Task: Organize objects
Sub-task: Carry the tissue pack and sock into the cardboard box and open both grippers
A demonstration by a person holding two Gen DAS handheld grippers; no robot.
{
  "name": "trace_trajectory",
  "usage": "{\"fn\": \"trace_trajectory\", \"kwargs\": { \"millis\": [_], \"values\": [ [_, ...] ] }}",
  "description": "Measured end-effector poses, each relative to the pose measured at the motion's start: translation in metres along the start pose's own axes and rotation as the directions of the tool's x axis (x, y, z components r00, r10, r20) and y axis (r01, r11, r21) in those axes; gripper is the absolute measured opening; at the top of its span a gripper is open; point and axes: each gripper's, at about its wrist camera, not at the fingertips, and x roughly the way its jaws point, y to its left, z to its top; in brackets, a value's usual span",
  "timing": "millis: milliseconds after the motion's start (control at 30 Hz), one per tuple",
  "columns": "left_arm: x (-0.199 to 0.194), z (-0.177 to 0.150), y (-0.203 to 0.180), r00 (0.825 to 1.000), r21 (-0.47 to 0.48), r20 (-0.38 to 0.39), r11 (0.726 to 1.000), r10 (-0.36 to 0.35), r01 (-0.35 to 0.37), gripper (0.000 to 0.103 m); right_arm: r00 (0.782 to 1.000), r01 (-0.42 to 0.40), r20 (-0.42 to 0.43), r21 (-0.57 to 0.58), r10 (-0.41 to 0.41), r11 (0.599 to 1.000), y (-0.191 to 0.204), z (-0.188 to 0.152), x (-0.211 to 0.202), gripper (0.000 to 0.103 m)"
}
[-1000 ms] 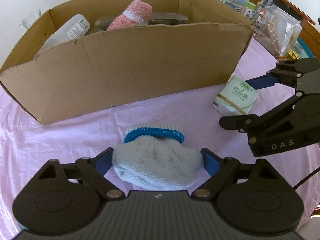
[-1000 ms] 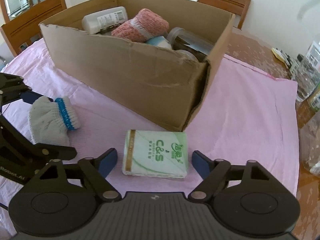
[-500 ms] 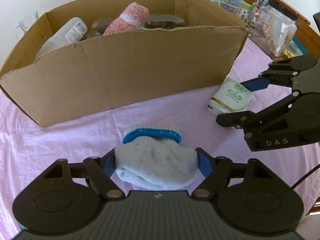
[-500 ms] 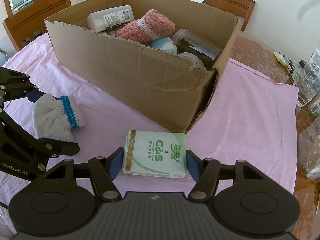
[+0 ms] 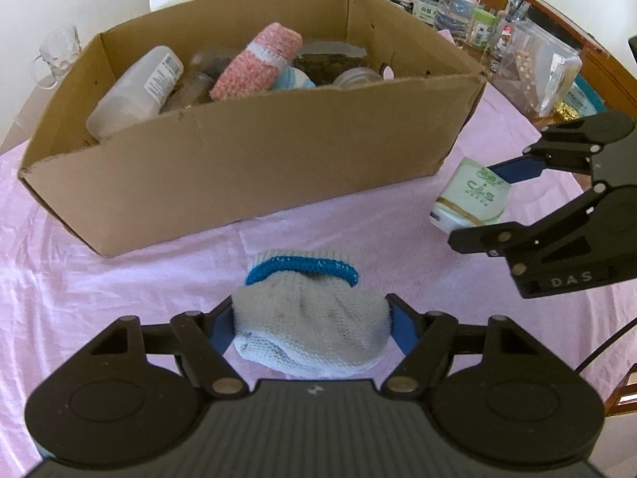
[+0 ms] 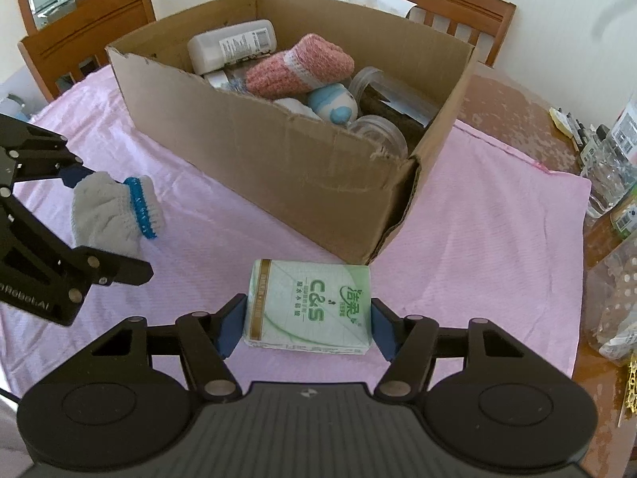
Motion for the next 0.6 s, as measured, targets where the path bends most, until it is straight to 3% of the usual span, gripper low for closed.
{"fn": "trace_trajectory", "kwargs": {
  "millis": [300,600],
  "values": [
    [-0.042,0.015,0.010,1.000,-0.004,-0.013,1.000,-0.029,0.029,0.075,0.998,-0.058,0.029,-0.029,0.059,0.998,-0.005,0.017,-0.048,0.069],
    [-0.082,0.040,0.026,0.999,0.013,0.051,1.000,-0.019,0.018,0.075,0.988,-0.079,0.123,-0.083,0.089,0.993,-0.005,0.063,-0.088,0.069]
  ]
}}
